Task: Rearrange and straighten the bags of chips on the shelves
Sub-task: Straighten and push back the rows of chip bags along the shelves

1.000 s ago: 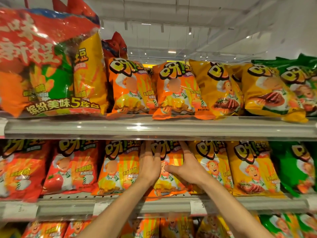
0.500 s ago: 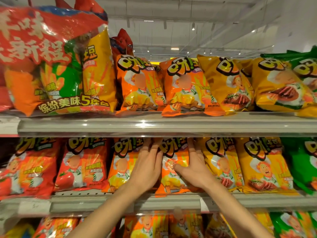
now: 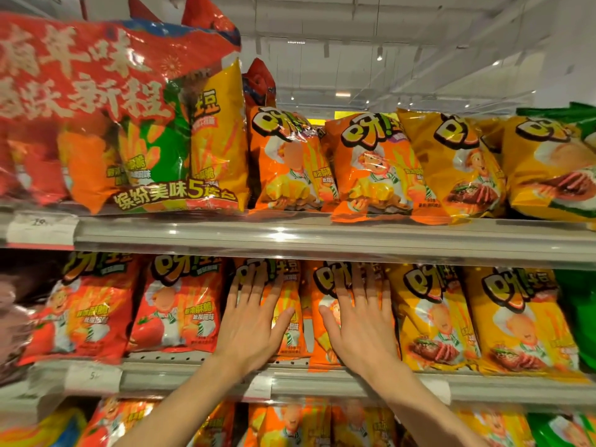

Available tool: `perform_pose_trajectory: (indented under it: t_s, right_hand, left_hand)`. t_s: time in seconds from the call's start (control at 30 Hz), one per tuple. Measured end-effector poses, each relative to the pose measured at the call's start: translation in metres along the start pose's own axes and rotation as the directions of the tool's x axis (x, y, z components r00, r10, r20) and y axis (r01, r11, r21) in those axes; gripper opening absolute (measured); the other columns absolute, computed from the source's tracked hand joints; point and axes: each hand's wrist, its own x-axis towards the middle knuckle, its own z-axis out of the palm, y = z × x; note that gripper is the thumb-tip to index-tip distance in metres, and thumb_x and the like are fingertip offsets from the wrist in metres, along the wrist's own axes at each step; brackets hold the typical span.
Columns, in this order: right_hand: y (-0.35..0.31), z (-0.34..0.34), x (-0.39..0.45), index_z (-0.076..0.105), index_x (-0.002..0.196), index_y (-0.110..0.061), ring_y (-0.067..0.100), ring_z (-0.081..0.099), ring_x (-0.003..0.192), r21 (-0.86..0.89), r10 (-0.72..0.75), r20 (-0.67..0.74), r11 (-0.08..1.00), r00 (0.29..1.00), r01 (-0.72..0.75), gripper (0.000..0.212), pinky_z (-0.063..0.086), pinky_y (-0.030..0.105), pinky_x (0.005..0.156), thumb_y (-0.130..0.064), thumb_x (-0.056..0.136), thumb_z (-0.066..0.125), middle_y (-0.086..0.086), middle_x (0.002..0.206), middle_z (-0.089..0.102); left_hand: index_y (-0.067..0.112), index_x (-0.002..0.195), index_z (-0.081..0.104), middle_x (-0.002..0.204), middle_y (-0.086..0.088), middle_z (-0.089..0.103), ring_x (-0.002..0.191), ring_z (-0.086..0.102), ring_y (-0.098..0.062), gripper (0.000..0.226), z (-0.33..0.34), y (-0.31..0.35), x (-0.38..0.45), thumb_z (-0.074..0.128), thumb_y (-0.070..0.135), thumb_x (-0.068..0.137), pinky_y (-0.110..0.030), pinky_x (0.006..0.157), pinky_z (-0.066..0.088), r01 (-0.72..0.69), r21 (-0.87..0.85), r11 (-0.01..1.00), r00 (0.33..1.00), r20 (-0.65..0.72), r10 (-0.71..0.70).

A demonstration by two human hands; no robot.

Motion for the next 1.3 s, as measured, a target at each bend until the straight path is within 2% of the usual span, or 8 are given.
perform_pose_trajectory:
  t_s: [0.27,0.4,0.67,0.73,0.83,0.97,1.1,1.3]
  right_hand:
    - [-0.009,0.003,0.001,0.055,0.138,-0.016,0.036,0.039,0.14,-0.002,0.017,-0.024,1.0,1.0,-0.017,0.063,0.017,0.059,0.116,-0.06,0.1,0.03,0.015,0.142,0.054]
    - [0.0,-0.002,-0.005,0.047,0.14,-0.015,0.033,0.037,0.137,0.14,0.021,-0.137,0.99,0.99,-0.002,0.061,0.018,0.053,0.117,-0.057,0.102,0.025,0.013,0.146,0.045]
    - [0.088,-0.045,-0.017,0.049,0.121,-0.002,0.037,0.046,0.108,0.281,0.185,-0.385,0.957,0.904,-0.076,0.046,0.041,0.047,0.091,-0.039,0.093,0.05,0.02,0.111,0.052]
    - [0.121,-0.054,-0.018,0.049,0.122,0.002,0.041,0.047,0.11,0.295,0.235,-0.306,0.945,0.923,-0.143,0.048,0.043,0.049,0.092,-0.034,0.092,0.059,0.023,0.113,0.051]
    - [0.163,-0.07,-0.018,0.041,0.138,-0.002,0.039,0.044,0.126,0.268,0.259,0.017,0.929,0.966,-0.254,0.064,0.039,0.041,0.102,-0.043,0.093,0.059,0.021,0.132,0.045]
    - [0.195,-0.075,-0.013,0.022,0.152,-0.013,0.029,0.042,0.137,0.231,0.143,0.312,0.947,0.939,-0.221,0.082,0.038,0.034,0.105,-0.056,0.091,0.055,0.013,0.151,0.04]
    - [0.198,-0.078,-0.002,0.009,0.157,-0.015,0.026,0.04,0.14,0.306,0.085,0.413,0.925,0.907,-0.226,0.093,0.039,0.029,0.101,-0.06,0.09,0.056,0.009,0.157,0.034]
    - [0.21,-0.06,0.007,0.028,0.148,-0.017,0.014,0.056,0.111,0.625,0.002,0.422,0.724,0.906,-0.293,0.091,0.047,0.024,0.084,-0.042,0.075,0.078,-0.001,0.128,0.056]
  left_hand:
    - [0.027,0.156,0.025,0.161,-0.011,0.029,0.152,0.015,-0.027,0.068,0.002,0.0,0.0,0.016,0.064,0.1,-0.048,0.122,0.001,0.012,-0.012,1.0,1.0,-0.005,-0.012]
    - [0.022,0.147,0.043,0.146,-0.014,0.046,0.138,0.036,-0.031,0.06,-0.004,0.011,0.0,0.029,0.057,0.1,-0.048,0.118,0.021,0.0,-0.106,0.994,0.996,-0.089,-0.009]
    - [0.021,0.138,0.048,0.123,0.0,0.046,0.115,0.048,-0.018,0.048,-0.021,0.096,0.005,0.046,0.046,0.097,-0.03,0.095,0.044,-0.136,-0.479,0.867,0.984,-0.169,0.061]
    - [0.027,0.142,0.044,0.126,0.004,0.043,0.116,0.049,-0.015,0.05,-0.021,0.127,0.008,0.049,0.046,0.096,-0.03,0.095,0.043,-0.143,-0.562,0.815,0.989,-0.12,0.091]
    - [0.036,0.145,0.035,0.128,0.005,0.04,0.12,0.047,-0.014,0.054,-0.017,0.171,0.015,0.054,0.045,0.095,-0.024,0.097,0.036,-0.116,-0.636,0.763,0.992,-0.036,0.121]
    - [0.038,0.149,0.025,0.134,-0.002,0.041,0.128,0.045,-0.019,0.066,-0.012,0.214,0.033,0.059,0.046,0.093,-0.019,0.1,0.033,0.063,-0.68,0.73,0.989,0.14,0.046]
    - [0.036,0.151,0.018,0.146,-0.012,0.036,0.133,0.042,-0.031,0.07,-0.004,0.242,0.046,0.05,0.058,0.093,-0.038,0.108,0.038,0.225,-0.626,0.747,0.96,0.272,-0.061]
    - [0.021,0.155,0.015,0.16,-0.021,0.012,0.143,0.031,-0.037,0.077,-0.001,0.269,0.056,0.046,0.059,0.096,-0.036,0.109,0.034,0.41,-0.606,0.682,0.907,0.35,-0.234]
